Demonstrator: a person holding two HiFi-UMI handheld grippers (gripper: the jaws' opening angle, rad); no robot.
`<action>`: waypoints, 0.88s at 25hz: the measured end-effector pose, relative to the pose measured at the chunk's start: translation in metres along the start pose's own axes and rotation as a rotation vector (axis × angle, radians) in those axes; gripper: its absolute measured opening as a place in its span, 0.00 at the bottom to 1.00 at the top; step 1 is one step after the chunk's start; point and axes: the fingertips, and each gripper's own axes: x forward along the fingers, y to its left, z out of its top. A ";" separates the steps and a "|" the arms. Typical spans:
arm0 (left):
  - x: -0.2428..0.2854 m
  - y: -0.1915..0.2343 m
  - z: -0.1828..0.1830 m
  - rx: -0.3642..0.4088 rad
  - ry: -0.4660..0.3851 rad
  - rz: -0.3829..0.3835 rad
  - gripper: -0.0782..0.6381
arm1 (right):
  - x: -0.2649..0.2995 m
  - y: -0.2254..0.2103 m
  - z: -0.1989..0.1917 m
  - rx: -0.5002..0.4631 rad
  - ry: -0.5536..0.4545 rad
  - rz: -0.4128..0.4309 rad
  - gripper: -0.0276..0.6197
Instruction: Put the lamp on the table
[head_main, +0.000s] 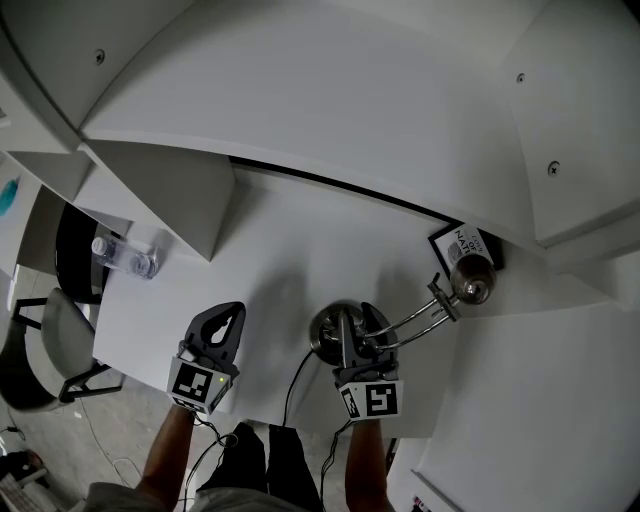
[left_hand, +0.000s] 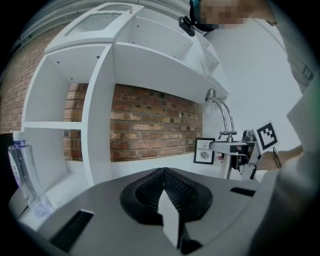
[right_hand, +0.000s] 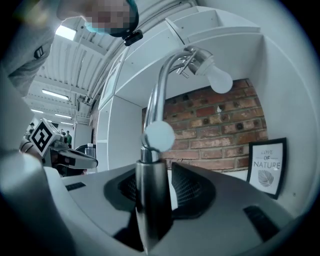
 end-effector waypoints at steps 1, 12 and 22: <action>0.000 0.000 0.000 -0.003 -0.002 0.000 0.11 | -0.002 -0.001 -0.001 0.011 0.001 0.000 0.26; -0.003 -0.003 0.002 -0.004 0.004 -0.009 0.11 | -0.018 -0.002 0.001 0.004 -0.003 -0.012 0.46; -0.009 -0.011 0.009 0.009 -0.016 -0.024 0.11 | -0.041 -0.002 -0.008 -0.003 0.068 -0.030 0.46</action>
